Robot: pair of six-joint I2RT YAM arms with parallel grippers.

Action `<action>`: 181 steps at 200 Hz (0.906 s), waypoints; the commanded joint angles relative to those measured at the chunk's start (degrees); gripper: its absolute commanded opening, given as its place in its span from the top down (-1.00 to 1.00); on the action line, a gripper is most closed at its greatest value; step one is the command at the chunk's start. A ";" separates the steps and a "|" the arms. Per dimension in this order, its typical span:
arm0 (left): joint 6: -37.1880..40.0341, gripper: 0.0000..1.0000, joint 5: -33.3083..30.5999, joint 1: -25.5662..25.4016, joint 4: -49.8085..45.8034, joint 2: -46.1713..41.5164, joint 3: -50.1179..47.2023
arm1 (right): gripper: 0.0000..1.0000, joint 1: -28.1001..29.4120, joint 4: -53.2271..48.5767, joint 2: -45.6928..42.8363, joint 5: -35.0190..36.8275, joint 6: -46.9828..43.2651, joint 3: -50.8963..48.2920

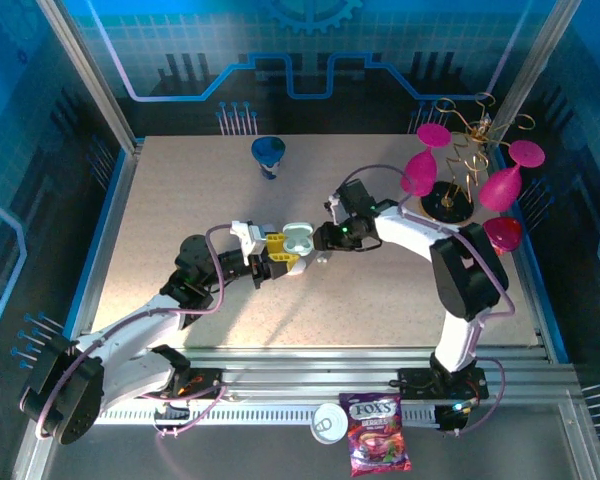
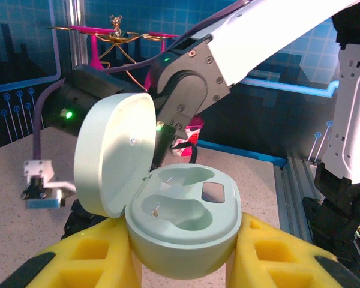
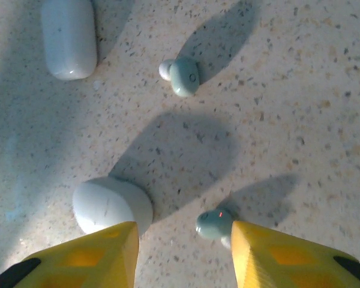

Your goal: Insert the wireless bluetooth earbuds into the charging case

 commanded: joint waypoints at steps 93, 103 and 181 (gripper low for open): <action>-0.11 0.38 -0.52 0.35 0.64 -1.04 0.93 | 0.17 0.13 -1.82 6.26 -7.69 -6.94 0.94; -0.11 0.38 -0.36 0.40 0.85 -0.78 0.98 | 0.18 0.07 -1.67 5.56 -7.72 -6.97 0.03; -0.63 0.38 -0.16 0.39 1.53 -0.21 0.90 | 0.33 -0.29 -1.50 4.01 -7.53 -7.32 -2.04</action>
